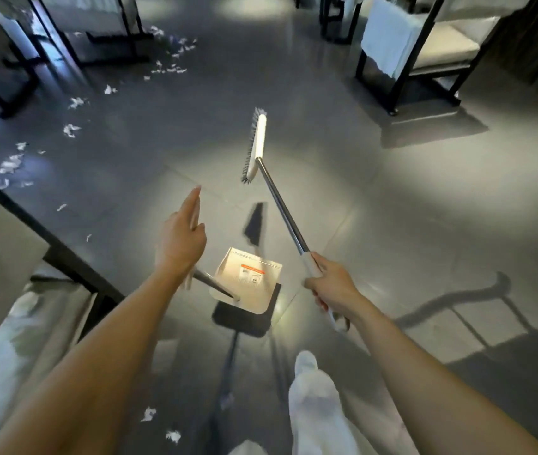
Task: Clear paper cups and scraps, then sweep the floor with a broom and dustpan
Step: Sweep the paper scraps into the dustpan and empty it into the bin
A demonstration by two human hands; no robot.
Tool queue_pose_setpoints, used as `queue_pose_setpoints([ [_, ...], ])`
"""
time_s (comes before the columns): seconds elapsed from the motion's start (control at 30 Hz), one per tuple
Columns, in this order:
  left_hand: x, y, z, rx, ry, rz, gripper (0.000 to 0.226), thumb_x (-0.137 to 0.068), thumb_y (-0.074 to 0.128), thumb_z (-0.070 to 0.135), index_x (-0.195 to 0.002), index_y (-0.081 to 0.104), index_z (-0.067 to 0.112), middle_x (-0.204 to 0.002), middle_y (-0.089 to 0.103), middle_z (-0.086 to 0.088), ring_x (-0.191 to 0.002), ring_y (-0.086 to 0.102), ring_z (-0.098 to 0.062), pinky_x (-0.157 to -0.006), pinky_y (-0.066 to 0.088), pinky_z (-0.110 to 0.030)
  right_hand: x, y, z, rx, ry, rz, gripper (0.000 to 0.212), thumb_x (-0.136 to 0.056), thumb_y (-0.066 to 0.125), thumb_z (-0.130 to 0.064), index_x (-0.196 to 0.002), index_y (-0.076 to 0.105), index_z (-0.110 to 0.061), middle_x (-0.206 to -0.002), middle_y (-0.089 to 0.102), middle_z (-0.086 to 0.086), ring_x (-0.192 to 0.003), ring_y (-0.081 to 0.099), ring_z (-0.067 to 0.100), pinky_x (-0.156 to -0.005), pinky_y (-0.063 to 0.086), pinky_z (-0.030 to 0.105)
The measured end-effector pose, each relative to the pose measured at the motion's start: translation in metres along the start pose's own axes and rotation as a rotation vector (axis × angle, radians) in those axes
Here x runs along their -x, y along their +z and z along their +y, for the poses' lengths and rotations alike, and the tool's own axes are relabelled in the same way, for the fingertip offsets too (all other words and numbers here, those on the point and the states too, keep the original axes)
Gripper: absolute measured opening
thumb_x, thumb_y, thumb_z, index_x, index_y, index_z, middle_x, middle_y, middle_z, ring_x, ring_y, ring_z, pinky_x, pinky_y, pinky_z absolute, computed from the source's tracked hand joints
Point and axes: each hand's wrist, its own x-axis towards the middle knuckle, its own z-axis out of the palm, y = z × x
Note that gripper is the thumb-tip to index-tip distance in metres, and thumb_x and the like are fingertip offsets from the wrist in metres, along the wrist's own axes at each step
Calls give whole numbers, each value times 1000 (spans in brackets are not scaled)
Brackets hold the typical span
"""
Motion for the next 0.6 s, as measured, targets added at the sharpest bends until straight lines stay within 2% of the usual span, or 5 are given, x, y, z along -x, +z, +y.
queue_pose_setpoints([
  [0.1, -73, 15, 25, -10, -7, 40, 62, -97, 48, 6, -151, 26, 28, -143, 46, -15, -128, 46, -34, -107, 36, -46, -78, -33, -43, -23, 33, -36, 71, -87, 64, -4, -147, 36, -30, -64, 51, 5, -35, 42, 10, -36, 37, 20],
  [0.2, -139, 25, 38, -48, -16, 92, 63, -96, 49, 4, -151, 28, 26, -129, 55, -18, -113, 55, -34, -100, 43, -44, -147, -48, -86, 2, 42, -40, 70, -85, 61, -2, -144, 40, -34, -63, 52, 6, -35, 42, 11, -38, 38, 20],
  [0.37, -269, 46, 32, -48, -88, 178, 65, -93, 50, 2, -150, 31, 27, -124, 59, -16, -94, 53, -19, -83, 39, -26, -265, -51, -155, 124, -53, -62, 67, -83, 55, 1, -137, 49, -37, -69, 56, 6, -38, 47, 11, -37, 40, 19],
  [0.47, -360, 59, 23, -21, -142, 207, 65, -93, 53, 5, -150, 32, 30, -124, 61, -15, -96, 57, -25, -86, 43, -29, -351, -51, -204, 194, -109, -87, 58, -84, 55, 1, -133, 53, -30, -72, 57, 8, -45, 50, 15, -36, 40, 19],
  [0.6, -483, 64, 14, -1, -195, 181, 69, -92, 52, 5, -149, 30, 36, -132, 57, -13, -112, 56, -33, -98, 42, -38, -463, -49, -282, 207, -118, -129, 60, -83, 57, 3, -134, 55, -30, -62, 51, 6, -37, 42, 14, -35, 38, 19],
])
